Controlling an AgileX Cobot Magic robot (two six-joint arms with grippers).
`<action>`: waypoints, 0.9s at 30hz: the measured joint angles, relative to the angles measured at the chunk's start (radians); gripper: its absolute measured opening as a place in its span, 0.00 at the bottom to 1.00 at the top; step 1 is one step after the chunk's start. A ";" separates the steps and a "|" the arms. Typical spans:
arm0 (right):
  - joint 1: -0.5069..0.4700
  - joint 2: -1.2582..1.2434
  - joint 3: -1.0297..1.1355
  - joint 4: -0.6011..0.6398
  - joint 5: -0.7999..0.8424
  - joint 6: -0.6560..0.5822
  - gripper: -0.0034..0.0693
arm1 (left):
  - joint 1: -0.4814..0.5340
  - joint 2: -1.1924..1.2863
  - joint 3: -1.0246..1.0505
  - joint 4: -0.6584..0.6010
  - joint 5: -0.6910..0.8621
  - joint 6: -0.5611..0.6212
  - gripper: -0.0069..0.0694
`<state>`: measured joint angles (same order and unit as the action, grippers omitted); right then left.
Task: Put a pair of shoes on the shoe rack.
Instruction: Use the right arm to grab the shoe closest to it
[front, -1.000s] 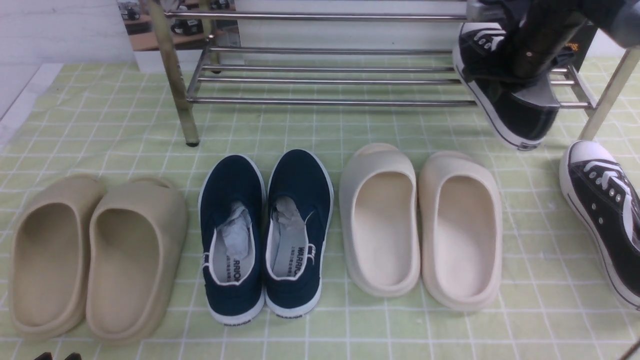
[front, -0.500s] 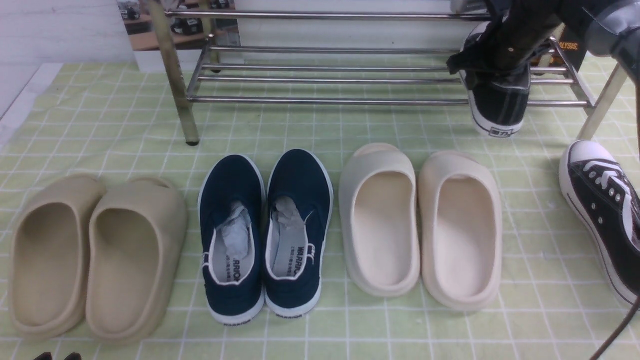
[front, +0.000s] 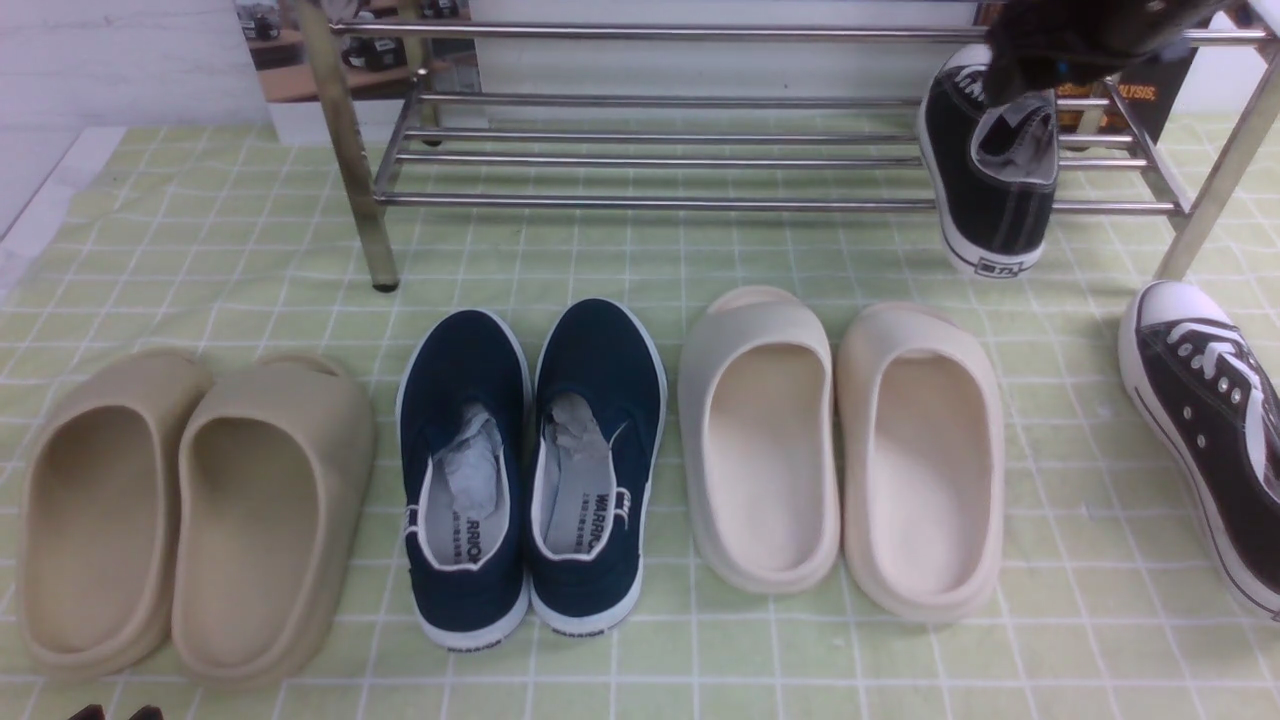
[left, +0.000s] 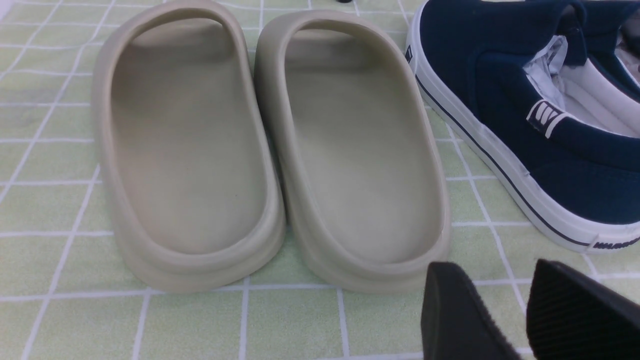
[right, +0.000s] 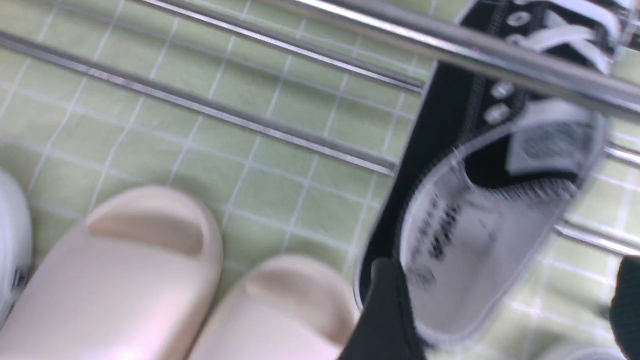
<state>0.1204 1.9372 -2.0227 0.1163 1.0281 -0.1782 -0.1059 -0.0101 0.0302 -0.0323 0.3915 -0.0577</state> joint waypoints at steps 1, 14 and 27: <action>0.000 -0.009 0.008 -0.002 0.002 0.000 0.82 | 0.000 0.000 0.000 0.000 0.000 0.000 0.40; -0.147 -0.191 0.646 -0.159 0.154 0.243 0.80 | 0.000 0.000 0.000 0.000 0.000 0.000 0.40; -0.157 -0.045 0.772 -0.198 -0.085 0.279 0.29 | 0.000 0.000 0.000 0.000 0.000 0.000 0.40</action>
<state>-0.0369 1.8920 -1.2507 -0.0815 0.9427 0.1008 -0.1059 -0.0101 0.0302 -0.0323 0.3915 -0.0577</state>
